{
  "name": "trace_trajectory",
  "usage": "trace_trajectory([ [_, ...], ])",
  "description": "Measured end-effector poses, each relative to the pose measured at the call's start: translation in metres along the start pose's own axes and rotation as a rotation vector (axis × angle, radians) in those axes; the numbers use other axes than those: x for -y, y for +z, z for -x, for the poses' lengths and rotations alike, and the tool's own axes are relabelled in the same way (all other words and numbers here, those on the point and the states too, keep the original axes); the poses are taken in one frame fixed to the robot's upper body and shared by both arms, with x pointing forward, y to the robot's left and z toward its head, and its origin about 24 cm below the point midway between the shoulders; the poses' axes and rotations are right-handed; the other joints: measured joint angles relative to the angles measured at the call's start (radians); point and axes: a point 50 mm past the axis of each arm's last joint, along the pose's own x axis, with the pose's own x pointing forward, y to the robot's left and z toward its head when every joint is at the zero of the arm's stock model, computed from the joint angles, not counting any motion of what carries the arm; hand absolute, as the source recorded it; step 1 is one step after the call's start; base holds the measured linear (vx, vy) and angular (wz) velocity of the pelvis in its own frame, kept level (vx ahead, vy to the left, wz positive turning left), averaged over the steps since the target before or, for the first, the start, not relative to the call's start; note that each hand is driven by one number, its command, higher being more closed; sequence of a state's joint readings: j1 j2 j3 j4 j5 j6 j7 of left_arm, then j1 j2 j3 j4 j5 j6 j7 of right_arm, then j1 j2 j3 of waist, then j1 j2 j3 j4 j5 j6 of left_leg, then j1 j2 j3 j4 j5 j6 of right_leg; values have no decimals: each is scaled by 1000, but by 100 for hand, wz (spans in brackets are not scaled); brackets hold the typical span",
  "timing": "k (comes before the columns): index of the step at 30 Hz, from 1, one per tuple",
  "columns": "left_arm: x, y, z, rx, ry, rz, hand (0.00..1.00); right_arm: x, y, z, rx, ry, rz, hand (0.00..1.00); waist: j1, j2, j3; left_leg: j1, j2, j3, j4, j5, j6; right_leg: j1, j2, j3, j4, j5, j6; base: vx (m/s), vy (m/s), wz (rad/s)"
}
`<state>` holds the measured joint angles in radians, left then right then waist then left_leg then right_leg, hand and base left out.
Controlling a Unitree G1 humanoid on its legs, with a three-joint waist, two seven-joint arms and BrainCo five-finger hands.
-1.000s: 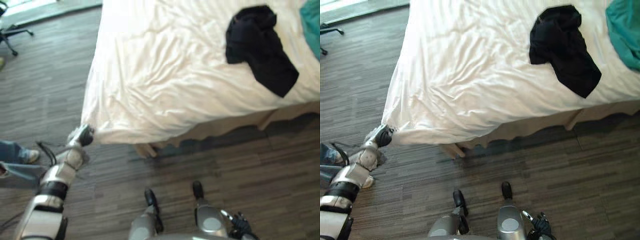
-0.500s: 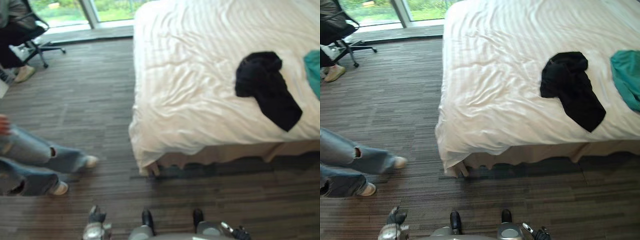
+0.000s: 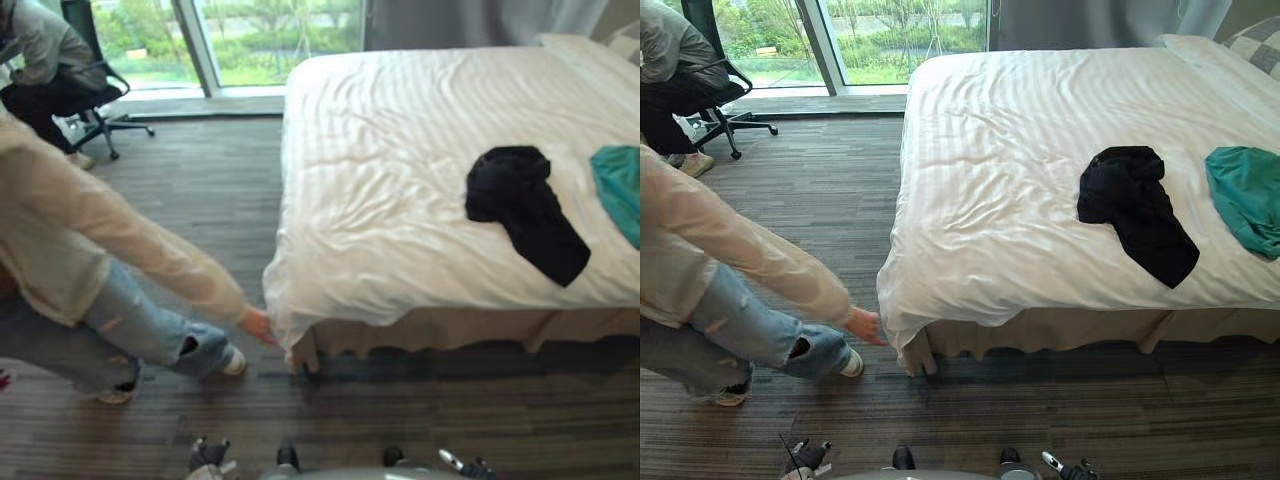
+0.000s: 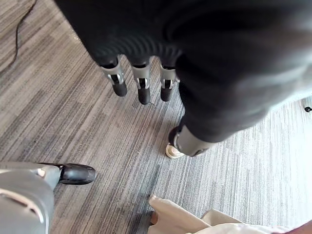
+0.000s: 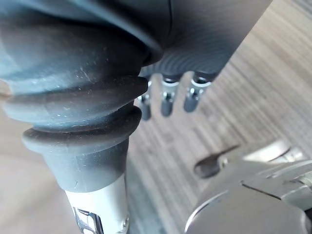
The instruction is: Tidy the bed and pick cloth on bed and put in laundry
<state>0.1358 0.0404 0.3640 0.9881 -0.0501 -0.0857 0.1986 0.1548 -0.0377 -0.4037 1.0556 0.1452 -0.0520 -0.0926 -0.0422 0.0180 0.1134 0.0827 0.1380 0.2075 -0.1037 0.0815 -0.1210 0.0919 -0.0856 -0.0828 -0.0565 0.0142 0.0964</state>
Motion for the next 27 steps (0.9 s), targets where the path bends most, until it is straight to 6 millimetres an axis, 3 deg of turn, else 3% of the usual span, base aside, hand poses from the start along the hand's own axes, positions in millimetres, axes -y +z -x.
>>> trace_trajectory([
  [27, 1, -1, 0, -15, -6, 71, 0, -1, -3, -1, -27, -2, -9, 0, 0, -10, -12, 33, 0, 7, 0, -5, 4, 30, 0, 4, -1, 1, 4, 0, 0, 0],
])
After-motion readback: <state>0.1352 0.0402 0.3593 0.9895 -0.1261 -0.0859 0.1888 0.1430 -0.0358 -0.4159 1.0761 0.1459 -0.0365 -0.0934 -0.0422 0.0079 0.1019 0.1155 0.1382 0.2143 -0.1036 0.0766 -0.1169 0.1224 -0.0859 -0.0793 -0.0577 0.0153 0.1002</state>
